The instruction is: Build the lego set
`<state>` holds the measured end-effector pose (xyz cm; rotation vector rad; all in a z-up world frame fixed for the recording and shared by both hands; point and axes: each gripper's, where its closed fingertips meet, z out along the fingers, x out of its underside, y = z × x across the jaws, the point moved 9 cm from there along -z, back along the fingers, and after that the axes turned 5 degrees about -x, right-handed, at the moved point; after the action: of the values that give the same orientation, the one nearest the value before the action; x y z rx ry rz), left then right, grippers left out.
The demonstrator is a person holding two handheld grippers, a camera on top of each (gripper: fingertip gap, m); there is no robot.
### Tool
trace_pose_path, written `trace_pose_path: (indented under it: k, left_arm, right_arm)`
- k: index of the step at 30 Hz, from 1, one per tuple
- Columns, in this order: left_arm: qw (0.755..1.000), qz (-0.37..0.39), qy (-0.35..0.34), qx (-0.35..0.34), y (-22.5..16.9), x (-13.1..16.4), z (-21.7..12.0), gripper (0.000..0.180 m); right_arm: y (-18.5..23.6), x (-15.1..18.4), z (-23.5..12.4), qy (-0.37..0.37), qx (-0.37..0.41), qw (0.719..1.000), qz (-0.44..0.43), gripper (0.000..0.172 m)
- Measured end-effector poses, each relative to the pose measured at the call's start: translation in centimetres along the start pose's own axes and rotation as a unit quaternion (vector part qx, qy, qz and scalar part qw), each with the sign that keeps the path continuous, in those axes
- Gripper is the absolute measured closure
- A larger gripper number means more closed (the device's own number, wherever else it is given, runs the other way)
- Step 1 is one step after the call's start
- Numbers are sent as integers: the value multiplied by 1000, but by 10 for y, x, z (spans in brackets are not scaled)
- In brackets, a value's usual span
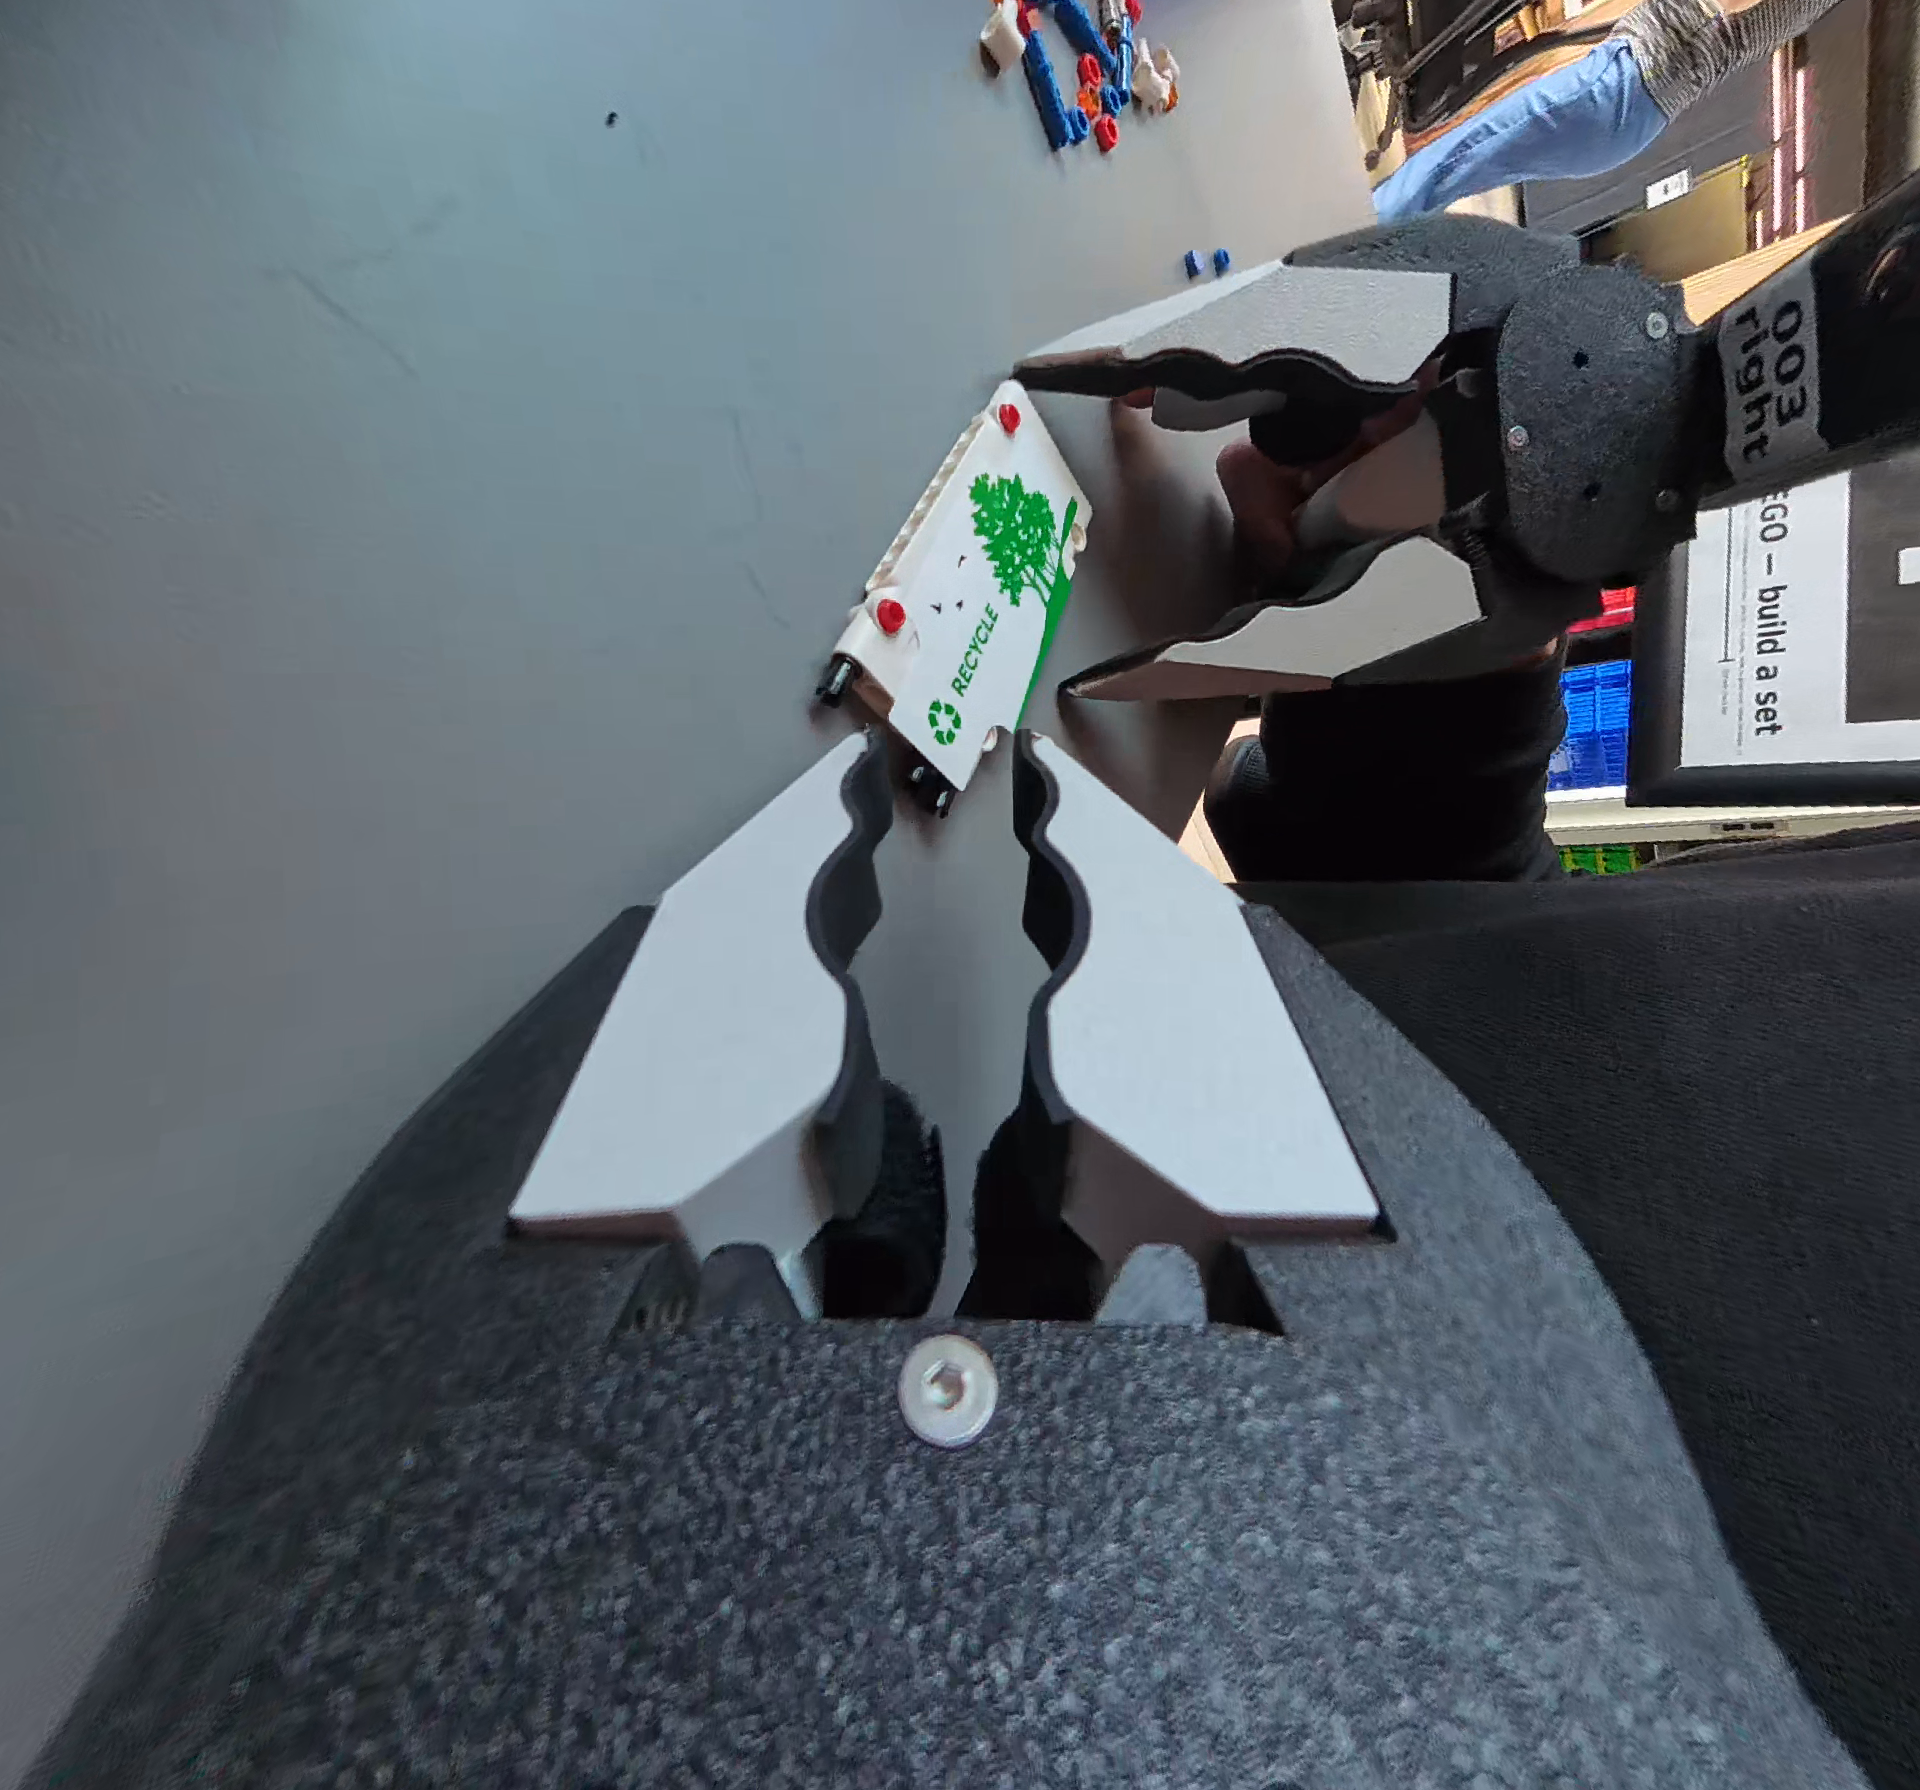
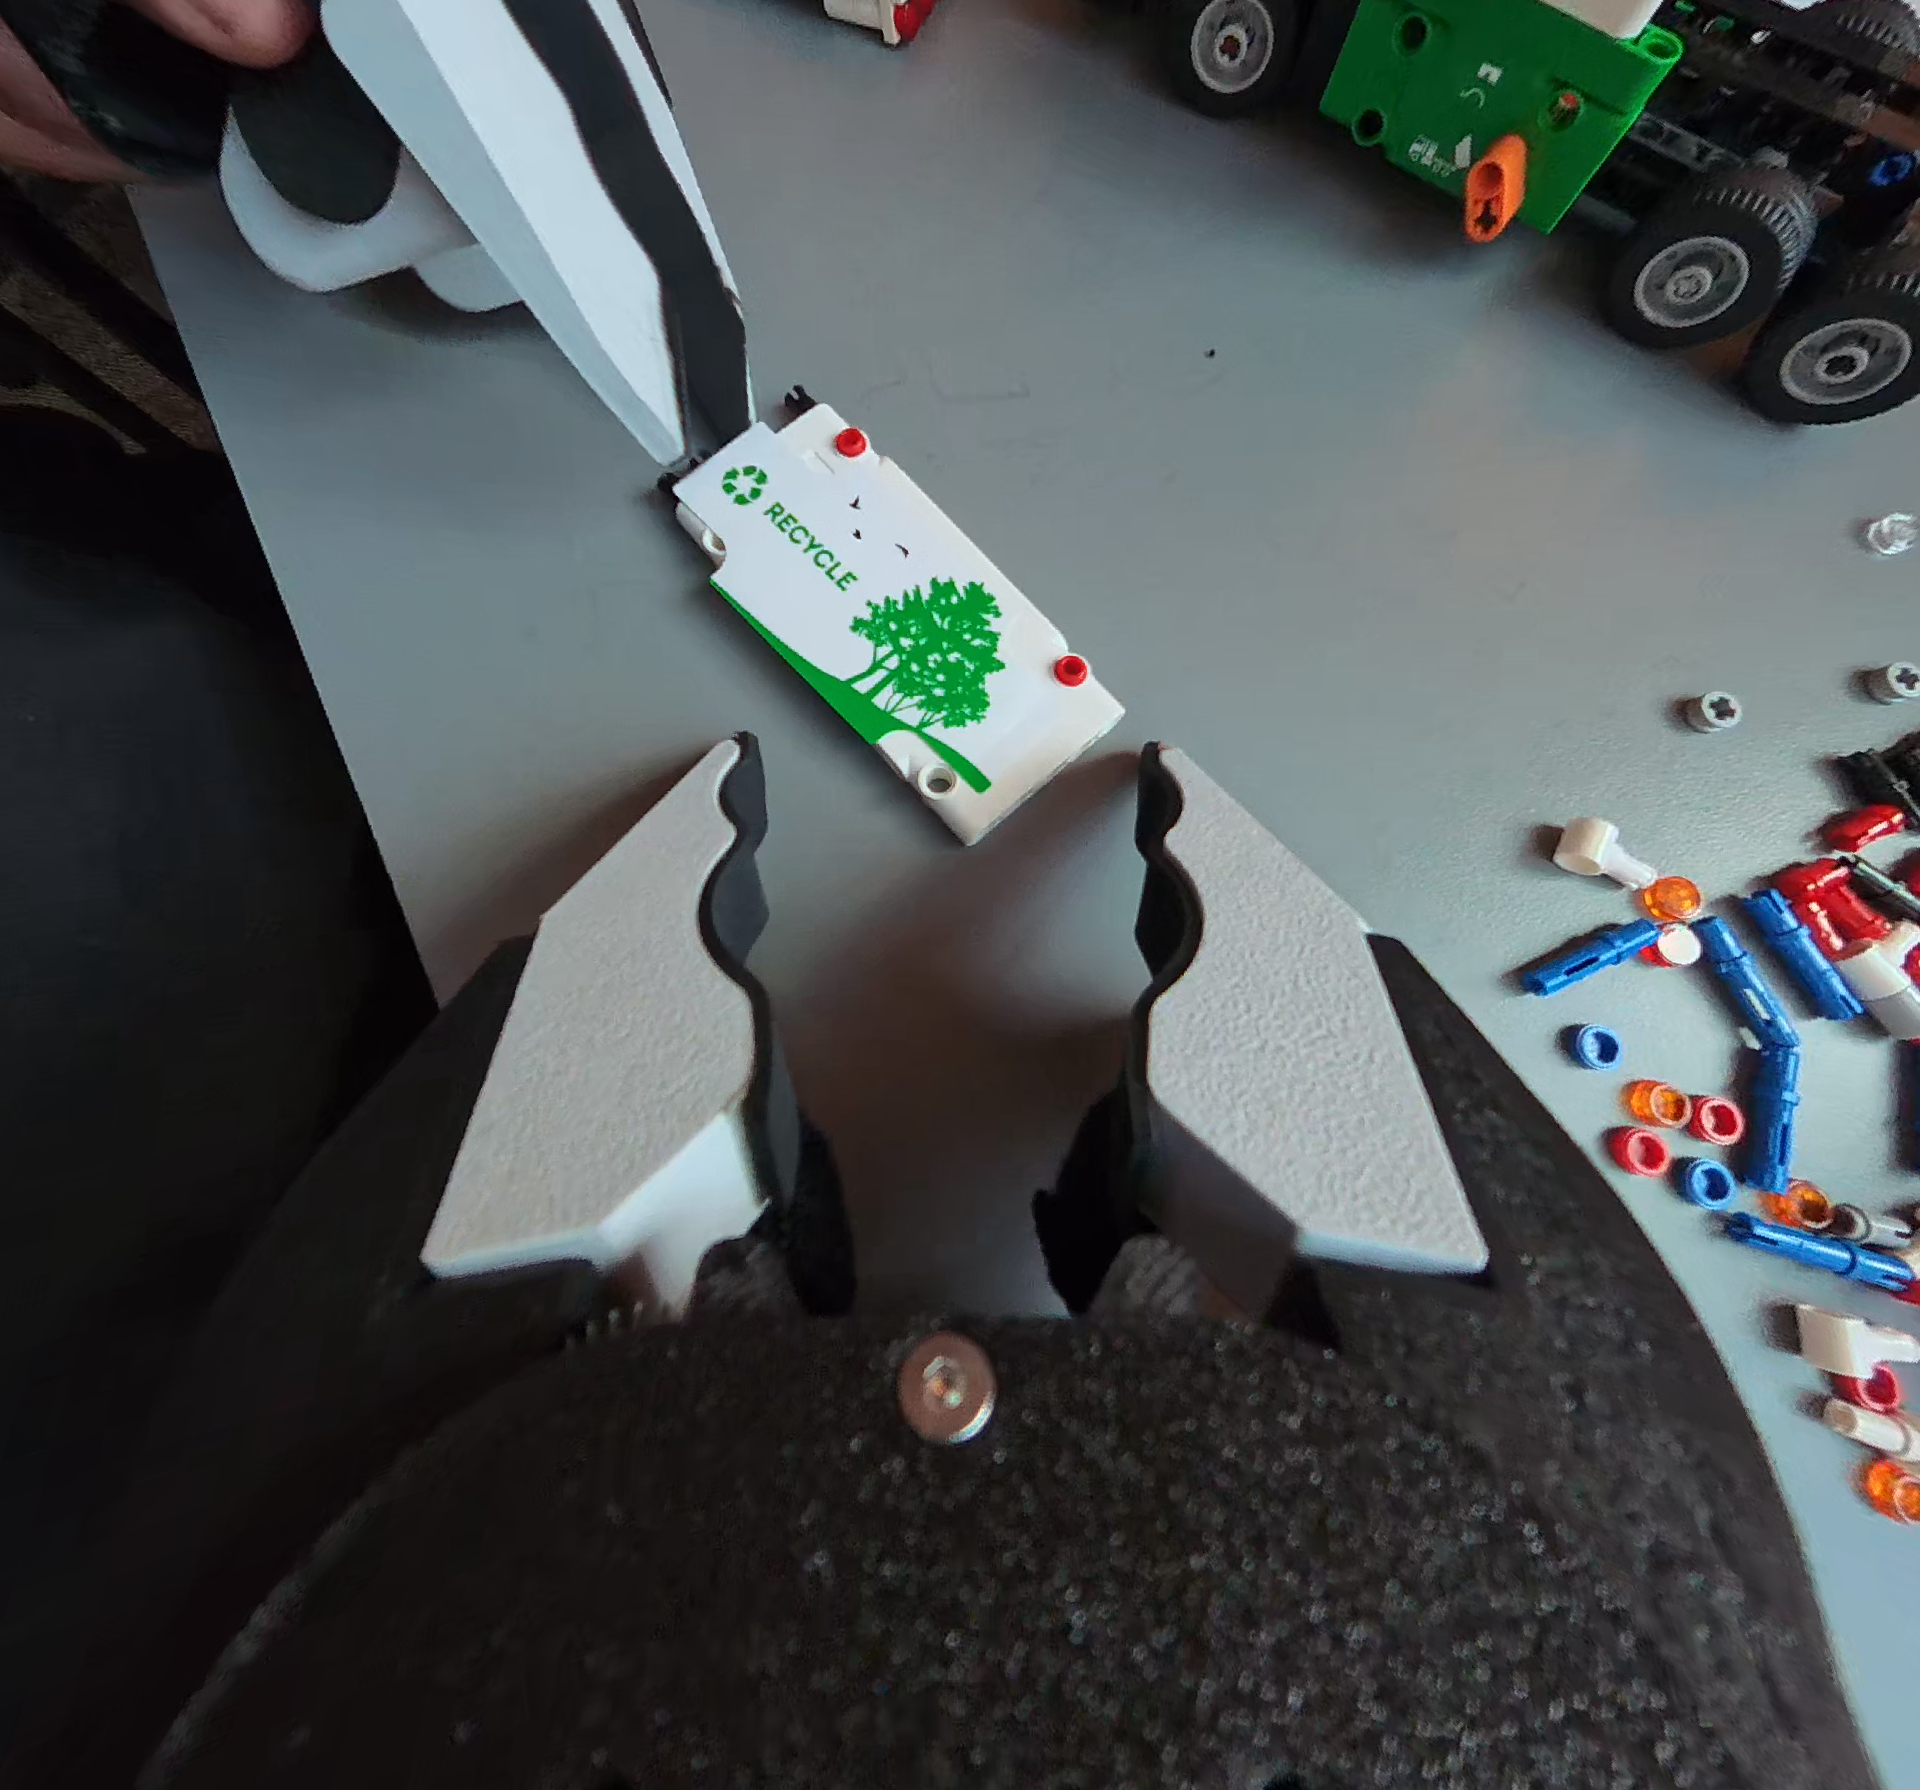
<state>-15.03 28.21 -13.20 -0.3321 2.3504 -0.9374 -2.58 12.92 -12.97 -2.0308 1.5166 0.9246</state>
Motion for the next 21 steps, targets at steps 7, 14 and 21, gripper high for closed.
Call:
trace_pose_path:
  k: [7,14,21]
  left_arm:
    - [1000,-21,-6,-12,4,-6,2,179]
    - [1000,13,11,-18,-1,-9,2,180]
    - [953,284,48,-91,-24,-21,-8,180]
  right_arm:
    - [1,1,-1,-4,2,1000,2,106]
    - [0,1,-2,-10,-9,1000,12,107]
    - [-22,3,-33,-136,-114,979,97,106]
